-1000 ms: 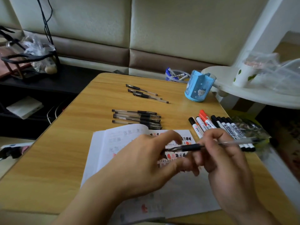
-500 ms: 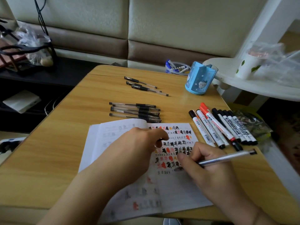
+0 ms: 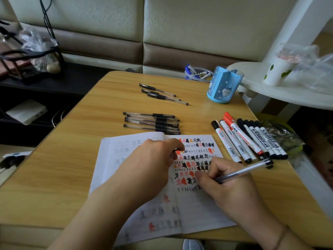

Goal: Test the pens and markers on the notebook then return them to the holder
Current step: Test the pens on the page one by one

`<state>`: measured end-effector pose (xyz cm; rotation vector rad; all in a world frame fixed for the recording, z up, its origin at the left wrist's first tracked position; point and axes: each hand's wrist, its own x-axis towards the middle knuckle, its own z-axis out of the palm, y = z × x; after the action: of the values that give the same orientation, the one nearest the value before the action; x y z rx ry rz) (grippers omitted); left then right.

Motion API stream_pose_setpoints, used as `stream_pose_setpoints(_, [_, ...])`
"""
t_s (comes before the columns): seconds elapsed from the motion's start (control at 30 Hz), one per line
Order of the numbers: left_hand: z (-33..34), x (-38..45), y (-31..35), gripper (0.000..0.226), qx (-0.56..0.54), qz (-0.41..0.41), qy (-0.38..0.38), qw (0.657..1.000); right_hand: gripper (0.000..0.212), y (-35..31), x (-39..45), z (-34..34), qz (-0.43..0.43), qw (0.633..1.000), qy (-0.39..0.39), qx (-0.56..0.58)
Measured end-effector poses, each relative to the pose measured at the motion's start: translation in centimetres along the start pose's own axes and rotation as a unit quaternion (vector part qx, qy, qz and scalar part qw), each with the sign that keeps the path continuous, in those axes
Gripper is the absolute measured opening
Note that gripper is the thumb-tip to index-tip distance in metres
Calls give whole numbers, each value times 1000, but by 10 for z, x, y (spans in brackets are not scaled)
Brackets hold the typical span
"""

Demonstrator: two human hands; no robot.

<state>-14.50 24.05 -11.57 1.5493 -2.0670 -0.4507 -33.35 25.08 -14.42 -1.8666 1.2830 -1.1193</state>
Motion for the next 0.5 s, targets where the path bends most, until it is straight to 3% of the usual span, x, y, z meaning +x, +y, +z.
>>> stream_pose_setpoints(0.33, [-1, 1, 0, 41, -5, -7, 23, 1000, 41, -1, 2, 0, 16, 1000, 0, 6])
stream_pose_setpoints(0.5, [-6, 1, -3, 30, -38, -33, 43, 998, 40, -2, 2, -2, 35, 999, 2, 22])
